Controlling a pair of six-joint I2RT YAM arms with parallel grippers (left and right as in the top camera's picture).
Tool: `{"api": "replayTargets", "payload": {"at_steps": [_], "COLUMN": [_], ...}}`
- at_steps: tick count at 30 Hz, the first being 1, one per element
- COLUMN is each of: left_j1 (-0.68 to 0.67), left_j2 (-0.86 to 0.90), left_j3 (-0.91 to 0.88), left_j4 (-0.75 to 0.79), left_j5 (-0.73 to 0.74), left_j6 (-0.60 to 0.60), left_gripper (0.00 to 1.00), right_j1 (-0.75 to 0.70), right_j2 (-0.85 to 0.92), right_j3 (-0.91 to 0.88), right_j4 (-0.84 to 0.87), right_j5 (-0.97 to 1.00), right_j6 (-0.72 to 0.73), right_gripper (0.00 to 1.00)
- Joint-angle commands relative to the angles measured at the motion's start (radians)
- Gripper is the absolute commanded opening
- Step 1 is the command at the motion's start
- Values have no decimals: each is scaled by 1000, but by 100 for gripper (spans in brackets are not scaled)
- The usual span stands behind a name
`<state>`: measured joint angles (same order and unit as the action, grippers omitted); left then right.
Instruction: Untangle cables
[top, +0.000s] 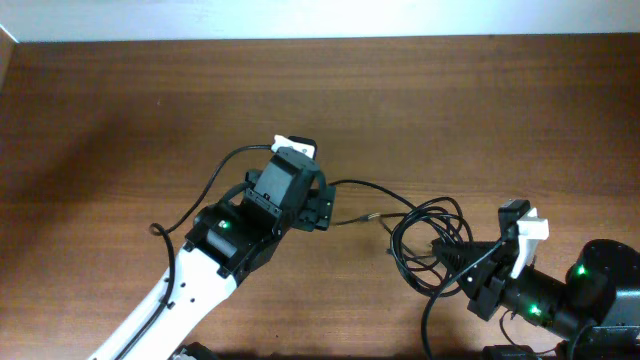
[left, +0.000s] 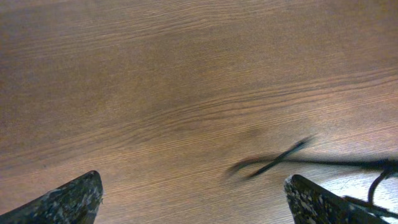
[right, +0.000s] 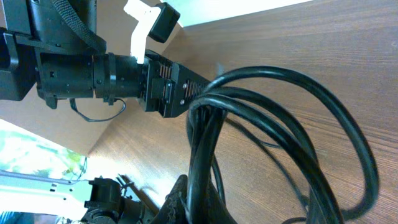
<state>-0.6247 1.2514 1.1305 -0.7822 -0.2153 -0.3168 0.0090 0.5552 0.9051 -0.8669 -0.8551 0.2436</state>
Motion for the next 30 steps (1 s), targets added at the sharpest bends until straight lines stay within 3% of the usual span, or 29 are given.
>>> {"api": "replayTargets", "payload": {"at_steps": [1, 4, 8, 11, 15, 16, 17, 18, 22, 30], "left_j1": [8, 8, 8, 8, 8, 8, 8, 8, -11, -84], "left_j2": [-6, -14, -38, -39, -38, -38, -38, -38, -38, 5], "left_j3": [3, 3, 4, 4, 4, 4, 3, 3, 3, 3], "left_j4": [3, 14, 49, 48, 48, 48, 48, 48, 118, 206], "left_j5": [-14, 120, 603, 785, 948, 991, 1024, 1032, 1032, 1019], "left_j6": [62, 146, 380, 401, 401, 401, 401, 401, 328, 329], "left_gripper": [94, 91, 84, 70, 77, 87, 96, 98, 99, 100], "right_j1": [-3, -3, -3, -3, -3, -3, -3, -3, -3, -3], "right_j2": [-9, -9, -9, -9, -9, -9, -9, -9, -9, -9], "right_j3": [14, 14, 14, 14, 14, 14, 14, 14, 14, 14], "right_j4": [5, -7, -12, -12, -12, -12, -12, -12, -8, 42], "right_j5": [3, 40, 56, 67, 67, 66, 66, 65, 46, -84], "right_j6": [-3, -3, -3, -3, -3, -3, -3, -3, 1, 1], "right_gripper": [4, 4, 4, 4, 4, 4, 4, 4, 4, 4]}}
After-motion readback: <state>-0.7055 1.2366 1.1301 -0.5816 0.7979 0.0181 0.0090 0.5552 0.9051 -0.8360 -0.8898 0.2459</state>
